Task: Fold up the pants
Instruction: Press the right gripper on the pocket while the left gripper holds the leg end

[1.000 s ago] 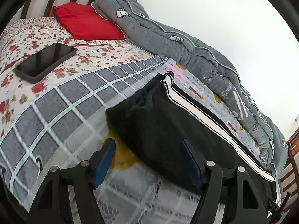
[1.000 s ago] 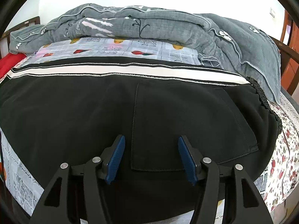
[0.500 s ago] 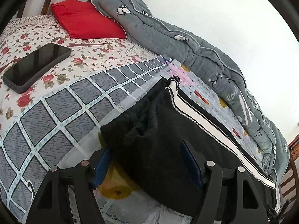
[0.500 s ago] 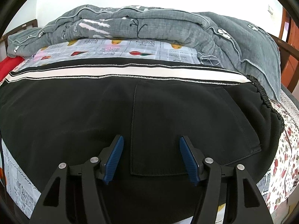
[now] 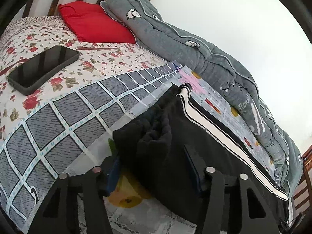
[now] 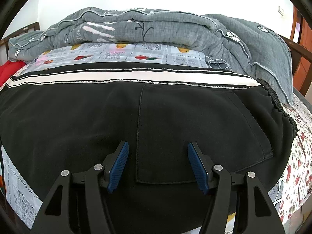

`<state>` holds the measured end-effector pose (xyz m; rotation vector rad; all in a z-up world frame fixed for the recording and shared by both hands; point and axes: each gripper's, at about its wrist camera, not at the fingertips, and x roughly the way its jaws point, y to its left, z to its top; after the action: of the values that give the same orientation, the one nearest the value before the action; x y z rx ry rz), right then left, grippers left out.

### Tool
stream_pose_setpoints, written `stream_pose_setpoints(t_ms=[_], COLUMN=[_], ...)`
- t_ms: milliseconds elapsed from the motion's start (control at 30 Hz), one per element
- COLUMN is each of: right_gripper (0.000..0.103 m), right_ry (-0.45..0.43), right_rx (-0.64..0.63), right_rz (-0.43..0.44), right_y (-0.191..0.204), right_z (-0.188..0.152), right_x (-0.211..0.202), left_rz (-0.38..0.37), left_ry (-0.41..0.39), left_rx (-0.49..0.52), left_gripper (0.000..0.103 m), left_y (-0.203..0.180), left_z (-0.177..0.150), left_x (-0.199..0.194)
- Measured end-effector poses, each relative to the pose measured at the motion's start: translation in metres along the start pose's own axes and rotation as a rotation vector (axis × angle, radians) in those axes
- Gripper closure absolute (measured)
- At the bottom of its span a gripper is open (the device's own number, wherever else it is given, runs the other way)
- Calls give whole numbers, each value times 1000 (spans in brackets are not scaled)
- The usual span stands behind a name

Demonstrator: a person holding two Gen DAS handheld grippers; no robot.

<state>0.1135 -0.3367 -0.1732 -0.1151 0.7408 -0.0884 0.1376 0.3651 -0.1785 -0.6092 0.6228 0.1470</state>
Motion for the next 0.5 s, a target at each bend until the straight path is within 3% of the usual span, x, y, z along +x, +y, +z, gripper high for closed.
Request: stream_pose_setpoints(t_ms=[167, 500], right_gripper=[41, 41], right_ry=[-1, 0], right_rx=[0, -1], right_rz=[0, 0], right_y=[0, 0], right_z=[0, 0], right_x=[0, 0], left_rz=[36, 22], left_ry=[-10, -47], left_rx=[-4, -12], left_gripper=[68, 72], left_y=[1, 2], left_z=[3, 3], left_x=[1, 4])
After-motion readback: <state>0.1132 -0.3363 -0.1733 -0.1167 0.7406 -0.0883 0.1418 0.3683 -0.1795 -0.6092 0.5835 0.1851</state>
